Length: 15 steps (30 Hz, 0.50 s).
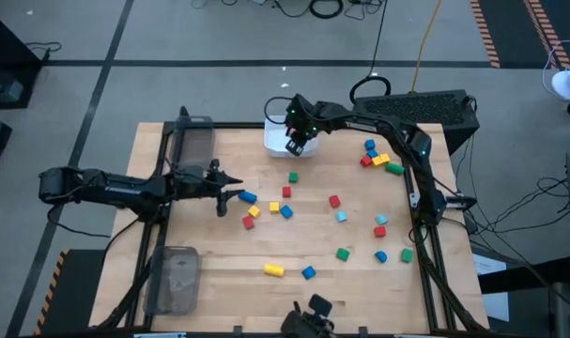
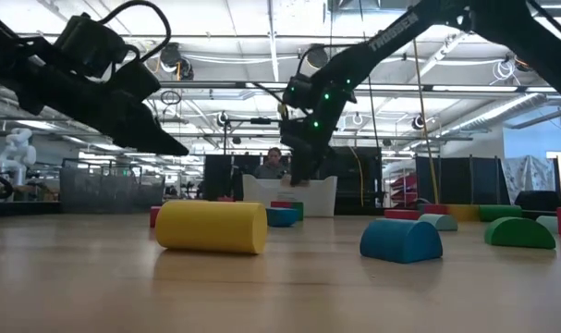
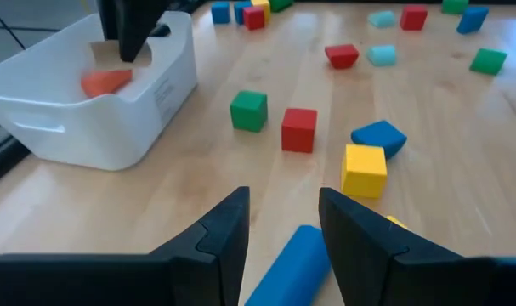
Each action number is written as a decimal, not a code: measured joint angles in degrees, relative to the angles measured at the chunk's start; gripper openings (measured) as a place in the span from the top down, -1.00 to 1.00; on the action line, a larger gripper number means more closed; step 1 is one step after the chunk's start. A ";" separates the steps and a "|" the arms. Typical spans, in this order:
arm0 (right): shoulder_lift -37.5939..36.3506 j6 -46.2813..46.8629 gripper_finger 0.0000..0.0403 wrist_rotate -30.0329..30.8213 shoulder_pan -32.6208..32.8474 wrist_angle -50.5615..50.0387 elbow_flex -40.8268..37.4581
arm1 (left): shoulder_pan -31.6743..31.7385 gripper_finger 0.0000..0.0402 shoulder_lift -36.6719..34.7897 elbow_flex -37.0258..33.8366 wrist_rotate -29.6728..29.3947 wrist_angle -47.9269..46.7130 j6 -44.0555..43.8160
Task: Sort blocks by size
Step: Put the brown cylinder block into the white bin, then put the blue cylinder block into the white bin
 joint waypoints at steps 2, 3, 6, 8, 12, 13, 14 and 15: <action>0.58 -0.58 0.54 0.04 -0.34 0.13 0.00 | 0.00 0.27 0.22 0.00 0.22 -0.27 0.29; 0.68 -0.66 0.53 0.08 -0.39 0.44 0.00 | 0.00 0.27 0.22 0.00 0.38 -0.46 0.33; 0.70 -1.16 0.45 0.08 -0.34 0.89 0.00 | 0.01 0.27 0.18 0.02 0.90 -1.75 2.70; 0.70 -1.30 0.35 0.10 -0.33 1.46 0.00 | 0.00 0.27 0.20 0.00 1.12 -3.93 4.63; 0.31 -2.15 0.11 0.41 -0.15 1.28 0.00 | 0.02 0.27 0.20 0.00 1.59 -7.14 6.97; 0.18 -2.32 0.06 0.43 0.01 1.24 0.00 | 0.02 0.27 0.20 0.00 2.11 -7.69 7.26; -0.10 -2.46 0.01 0.39 0.15 0.89 0.00 | 0.00 0.27 0.20 0.00 2.43 -7.85 7.51; -0.48 -2.52 -0.04 0.35 0.37 0.22 -0.01 | 0.00 0.27 0.22 0.00 2.62 -7.85 7.76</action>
